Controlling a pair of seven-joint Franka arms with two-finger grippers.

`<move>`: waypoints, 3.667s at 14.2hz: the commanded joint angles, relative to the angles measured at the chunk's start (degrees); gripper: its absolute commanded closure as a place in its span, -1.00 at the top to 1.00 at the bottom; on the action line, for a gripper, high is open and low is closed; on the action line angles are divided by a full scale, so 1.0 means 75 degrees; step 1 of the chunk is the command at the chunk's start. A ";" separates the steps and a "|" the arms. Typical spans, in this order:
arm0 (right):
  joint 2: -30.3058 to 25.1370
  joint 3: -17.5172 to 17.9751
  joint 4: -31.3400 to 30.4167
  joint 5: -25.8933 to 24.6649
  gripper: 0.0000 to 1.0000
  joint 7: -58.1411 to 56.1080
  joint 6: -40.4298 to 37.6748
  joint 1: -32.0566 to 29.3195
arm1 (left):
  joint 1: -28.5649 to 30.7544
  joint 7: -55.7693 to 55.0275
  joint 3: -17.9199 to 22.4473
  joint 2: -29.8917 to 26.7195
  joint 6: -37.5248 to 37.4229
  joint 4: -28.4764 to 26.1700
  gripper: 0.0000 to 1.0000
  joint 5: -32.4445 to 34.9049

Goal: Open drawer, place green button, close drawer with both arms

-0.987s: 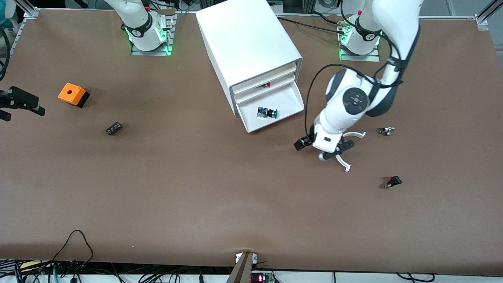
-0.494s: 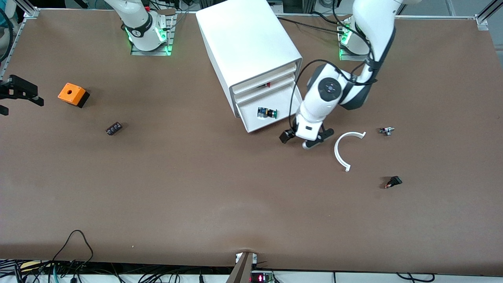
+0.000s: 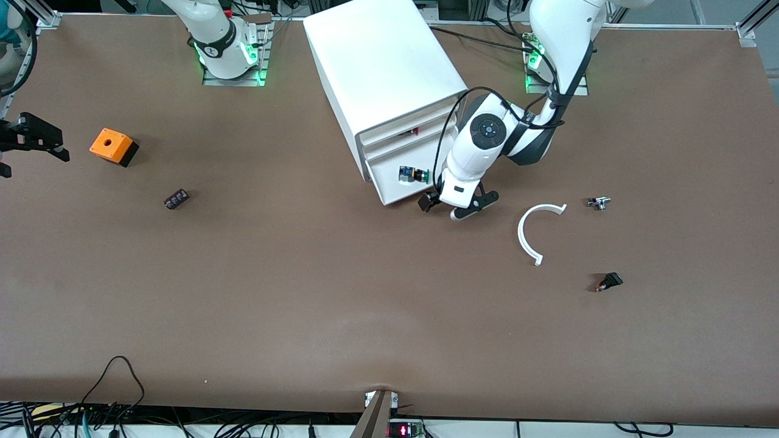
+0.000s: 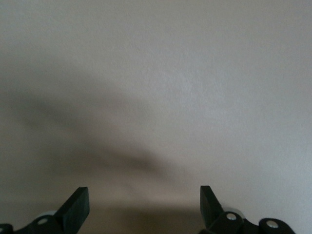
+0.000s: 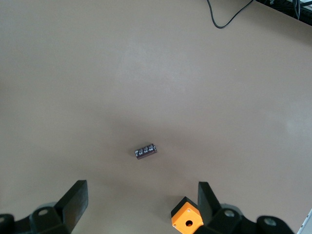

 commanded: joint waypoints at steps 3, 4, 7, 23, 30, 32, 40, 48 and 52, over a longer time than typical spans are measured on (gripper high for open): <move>-0.0131 0.0069 -0.0107 -0.0126 1.00 -0.0119 -0.0082 -0.0097 | -0.0048 -0.0119 -0.0353 -0.0089 -0.0023 -0.0132 1.00 0.0024; -0.0143 0.0069 -0.0131 -0.0137 1.00 -0.0107 -0.0256 -0.0097 | -0.0036 -0.0154 -0.0458 -0.0090 -0.0069 -0.0155 1.00 0.0012; -0.0189 0.0057 -0.0119 -0.0055 1.00 -0.0049 -0.0761 -0.0097 | -0.0048 -0.0236 -0.0728 -0.0090 -0.0421 -0.0144 1.00 0.0012; -0.0892 -0.0001 -0.1197 0.0039 1.00 0.0022 0.0329 -0.0108 | -0.0001 -0.0154 -0.1561 -0.0101 -0.1054 -0.0132 1.00 -0.0082; -0.0811 -0.0083 -0.0975 0.0050 1.00 0.0045 0.0047 -0.0108 | 0.0069 -0.0166 -0.1561 -0.0125 -0.1113 -0.0062 1.00 -0.0082; -0.0799 -0.0083 -0.0975 0.0050 1.00 0.0092 0.0001 -0.0108 | 0.0314 -0.0108 -0.1549 -0.0276 -0.1195 -0.0027 1.00 -0.0070; -0.0799 -0.0071 -0.0951 0.0062 1.00 0.0080 -0.0070 -0.0108 | 0.2057 0.1503 -0.1502 -0.1003 -0.2397 0.0697 1.00 0.0047; -0.0799 -0.0048 -0.0928 0.0062 1.00 0.0057 -0.0058 -0.0108 | 0.3900 0.4262 -0.1467 -0.1062 -0.6898 0.3673 1.00 0.1122; -0.0787 -0.0048 -0.0869 0.0074 1.00 0.0057 -0.0070 -0.0108 | 0.4532 0.5655 -0.1467 -0.1074 -0.7979 0.4683 1.00 0.1231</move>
